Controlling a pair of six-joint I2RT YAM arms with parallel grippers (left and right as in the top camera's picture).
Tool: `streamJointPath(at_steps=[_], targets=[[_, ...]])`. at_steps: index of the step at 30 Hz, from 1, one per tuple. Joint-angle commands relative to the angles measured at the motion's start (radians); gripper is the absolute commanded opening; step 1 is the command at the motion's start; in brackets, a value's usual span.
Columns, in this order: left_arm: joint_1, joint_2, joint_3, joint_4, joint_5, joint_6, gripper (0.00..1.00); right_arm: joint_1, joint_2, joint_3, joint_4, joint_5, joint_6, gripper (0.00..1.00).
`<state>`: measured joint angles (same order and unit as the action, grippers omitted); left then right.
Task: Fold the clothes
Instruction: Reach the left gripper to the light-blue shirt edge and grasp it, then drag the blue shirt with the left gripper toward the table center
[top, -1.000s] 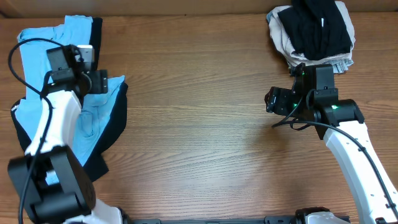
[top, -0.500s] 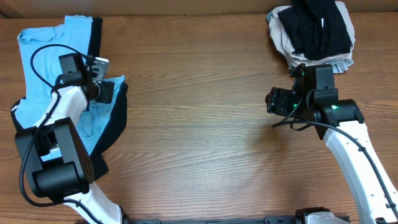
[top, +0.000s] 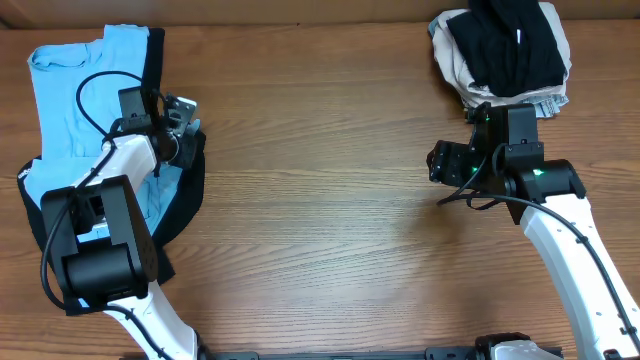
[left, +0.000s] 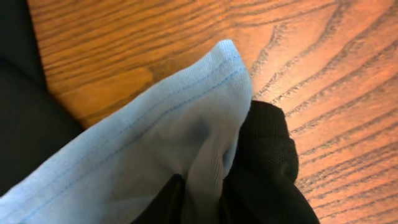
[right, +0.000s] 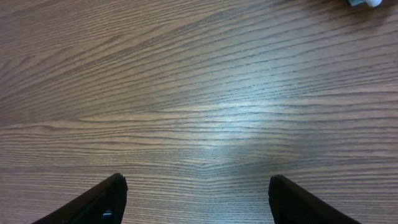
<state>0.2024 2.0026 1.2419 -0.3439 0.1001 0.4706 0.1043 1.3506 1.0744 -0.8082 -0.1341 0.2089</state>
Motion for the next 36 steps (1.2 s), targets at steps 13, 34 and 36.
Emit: streamJointPath(at_steps=[13,34,36], targets=[[-0.007,-0.030,0.083,-0.087,-0.010,-0.049,0.04,-0.006,-0.007,0.020,0.003,0.001,-0.002,0.77],[-0.253,-0.079,0.795,-0.734,0.169,-0.225,0.04,-0.008,-0.055,0.038,-0.018,-0.027,0.008,0.72],[-0.322,-0.079,0.850,-0.792,0.204,-0.224,0.04,-0.014,-0.076,0.063,-0.046,-0.028,0.009,0.72]])
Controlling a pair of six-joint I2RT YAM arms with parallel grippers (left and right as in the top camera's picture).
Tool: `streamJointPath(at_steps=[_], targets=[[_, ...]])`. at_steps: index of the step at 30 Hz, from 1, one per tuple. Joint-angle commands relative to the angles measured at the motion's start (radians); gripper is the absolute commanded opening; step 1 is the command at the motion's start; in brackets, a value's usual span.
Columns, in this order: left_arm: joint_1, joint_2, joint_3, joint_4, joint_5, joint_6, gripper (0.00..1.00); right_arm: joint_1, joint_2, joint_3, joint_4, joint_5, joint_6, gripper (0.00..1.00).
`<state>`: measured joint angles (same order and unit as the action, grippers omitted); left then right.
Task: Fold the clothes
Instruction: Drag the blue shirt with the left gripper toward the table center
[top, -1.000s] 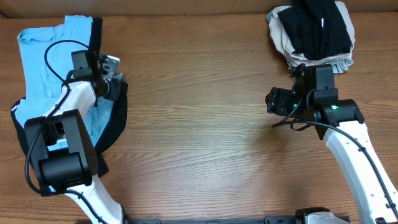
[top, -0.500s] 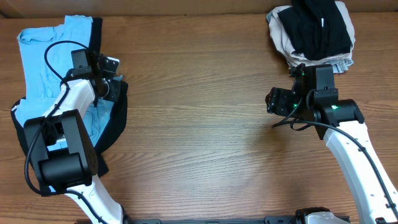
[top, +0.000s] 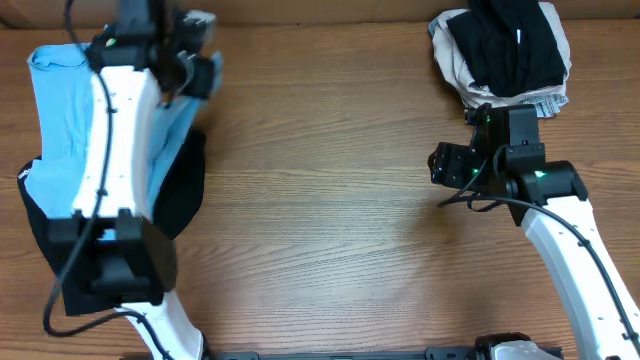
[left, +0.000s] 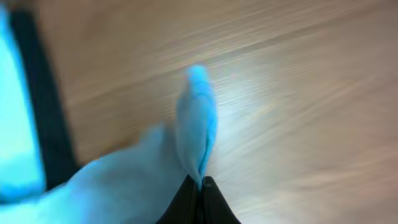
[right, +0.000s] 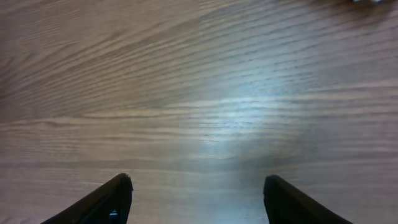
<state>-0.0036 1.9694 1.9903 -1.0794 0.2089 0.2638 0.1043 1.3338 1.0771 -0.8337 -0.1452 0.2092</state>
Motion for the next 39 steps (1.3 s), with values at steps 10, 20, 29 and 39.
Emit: streamJointPath(at_steps=[10,20,29,39], targets=[[-0.540,0.010,0.129,-0.036,0.166,-0.018,0.04,-0.221,-0.167,0.313,-0.291,-0.017,0.003,0.73],[-0.770,0.187,0.130,0.220,0.167,-0.147,0.04,-0.458,-0.214,0.351,-0.370,-0.018,0.000,0.73],[-0.843,0.201,0.138,0.397,0.200,-0.182,0.21,-0.518,-0.215,0.351,-0.408,-0.018,-0.004,0.78],[-0.659,0.143,0.327,0.141,0.200,-0.182,1.00,-0.518,-0.214,0.351,-0.418,-0.136,-0.061,0.82]])
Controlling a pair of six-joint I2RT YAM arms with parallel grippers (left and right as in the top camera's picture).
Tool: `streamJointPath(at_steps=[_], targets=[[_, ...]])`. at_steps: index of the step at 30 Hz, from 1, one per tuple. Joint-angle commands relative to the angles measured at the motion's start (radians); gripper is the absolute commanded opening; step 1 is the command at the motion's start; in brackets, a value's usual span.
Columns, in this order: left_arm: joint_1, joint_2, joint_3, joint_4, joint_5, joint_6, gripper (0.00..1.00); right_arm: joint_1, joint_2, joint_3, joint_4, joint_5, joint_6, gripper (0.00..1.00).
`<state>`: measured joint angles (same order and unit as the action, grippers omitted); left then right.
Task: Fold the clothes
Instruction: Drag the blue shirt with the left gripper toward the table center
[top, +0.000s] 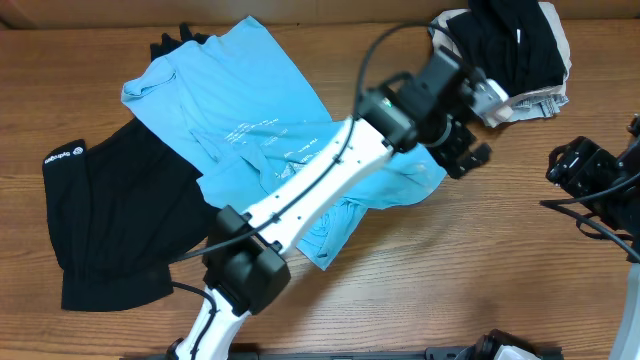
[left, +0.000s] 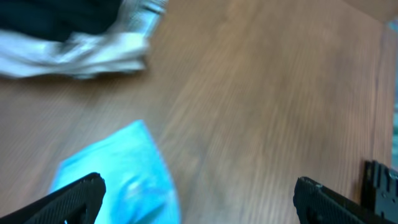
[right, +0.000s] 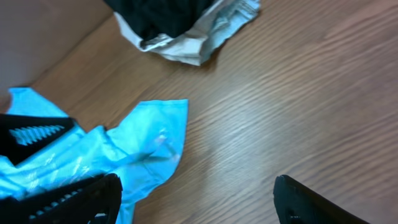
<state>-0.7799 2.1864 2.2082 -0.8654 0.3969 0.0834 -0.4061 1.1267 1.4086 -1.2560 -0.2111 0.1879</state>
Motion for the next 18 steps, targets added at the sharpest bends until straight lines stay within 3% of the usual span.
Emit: streamJointPath(at_steps=[1,5,12,18], targets=[[0.147,-0.081,0.129,-0.100,0.011,-0.001,1.00,-0.007,-0.007,0.019,0.004,-0.074,-0.040,0.82],[0.289,-0.111,0.174,-0.178,0.011,0.018,1.00,0.010,-0.003,0.018,0.003,-0.132,-0.071,0.82],[0.547,-0.124,0.171,-0.291,0.009,0.058,1.00,0.172,0.058,0.018,0.016,-0.176,-0.091,0.82],[0.668,-0.121,0.168,-0.360,-0.128,0.091,1.00,0.379,0.171,0.018,0.081,-0.175,-0.060,0.82]])
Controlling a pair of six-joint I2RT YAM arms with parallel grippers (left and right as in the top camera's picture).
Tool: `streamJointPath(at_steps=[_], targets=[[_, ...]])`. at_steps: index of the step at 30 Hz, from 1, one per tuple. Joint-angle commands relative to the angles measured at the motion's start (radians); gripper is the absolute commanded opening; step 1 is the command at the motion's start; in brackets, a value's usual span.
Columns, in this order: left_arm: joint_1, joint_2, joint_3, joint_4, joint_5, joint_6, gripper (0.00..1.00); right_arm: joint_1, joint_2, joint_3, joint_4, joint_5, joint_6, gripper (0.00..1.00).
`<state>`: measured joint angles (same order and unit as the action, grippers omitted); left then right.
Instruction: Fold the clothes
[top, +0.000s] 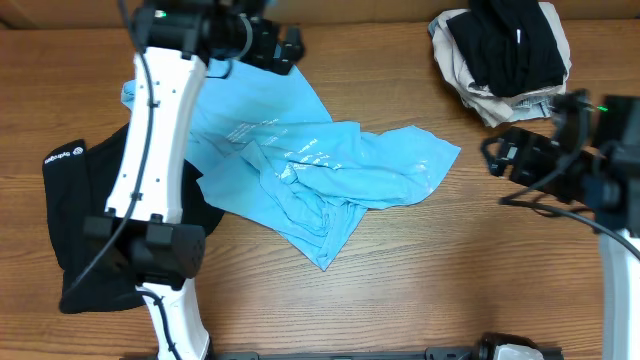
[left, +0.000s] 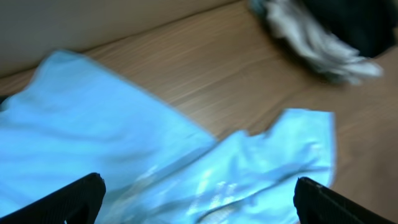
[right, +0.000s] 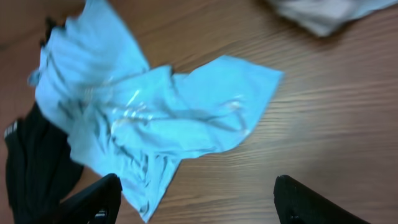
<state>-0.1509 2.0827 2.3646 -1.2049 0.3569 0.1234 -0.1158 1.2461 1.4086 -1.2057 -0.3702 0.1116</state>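
Observation:
A light blue shirt (top: 300, 165) lies crumpled across the table's middle, one corner reaching right, also in the left wrist view (left: 186, 155) and the right wrist view (right: 155, 112). A black garment (top: 80, 210) lies flat at the left, its edge under the shirt. My left gripper (top: 285, 48) hovers open over the shirt's back edge, its fingers (left: 81, 194) wide apart with nothing between them. My right gripper (top: 493, 160) is open just right of the shirt's right corner, above bare wood, its fingers (right: 311, 200) empty.
A pile of black and beige clothes (top: 510, 50) sits at the back right corner, seen too in the right wrist view (right: 329, 11). The left arm (top: 150, 150) reaches over the black garment. Bare wooden table (top: 420, 270) shows in front.
My left gripper, open near the back-right pile, now is at the back left over the shirt. The right gripper moved in from the right edge toward the shirt's corner. The shirt lies flatter.
My left gripper was shut on the blue shirt's edge at the left, atop the black garment. Then it held that edge at the back left. Later the shirt lay across the middle, gripper open at its right end. Now both grippers are open beside it.

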Motion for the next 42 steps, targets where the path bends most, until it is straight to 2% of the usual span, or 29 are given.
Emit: streamJointPath(at_steps=[1,6,13,18,26,31,35,42], targets=[[0.051,-0.016,0.011,-0.029,-0.113,0.058,1.00,0.120,0.072,0.018,0.047,-0.017,0.025,0.82],[0.109,0.008,0.011,-0.045,-0.212,0.060,1.00,0.289,0.196,0.018,0.166,-0.016,0.078,0.82],[0.225,0.052,0.011,-0.074,-0.208,0.052,1.00,0.523,0.448,0.018,0.421,0.054,0.164,0.80],[0.282,0.056,0.010,-0.069,-0.207,0.052,1.00,0.631,0.602,0.018,0.561,0.089,0.202,0.77],[0.308,0.056,0.003,-0.064,-0.208,0.052,1.00,0.766,0.710,0.018,0.737,0.102,0.207,0.77],[0.308,0.056,-0.015,-0.050,-0.208,0.052,1.00,0.843,0.747,0.018,0.860,0.222,0.207,0.76],[0.308,0.056,-0.028,-0.047,-0.211,0.052,1.00,0.867,0.806,0.018,0.942,0.225,0.207,0.75],[0.308,0.056,-0.031,-0.048,-0.211,0.052,1.00,0.867,0.880,0.018,1.049,0.299,0.208,0.67]])
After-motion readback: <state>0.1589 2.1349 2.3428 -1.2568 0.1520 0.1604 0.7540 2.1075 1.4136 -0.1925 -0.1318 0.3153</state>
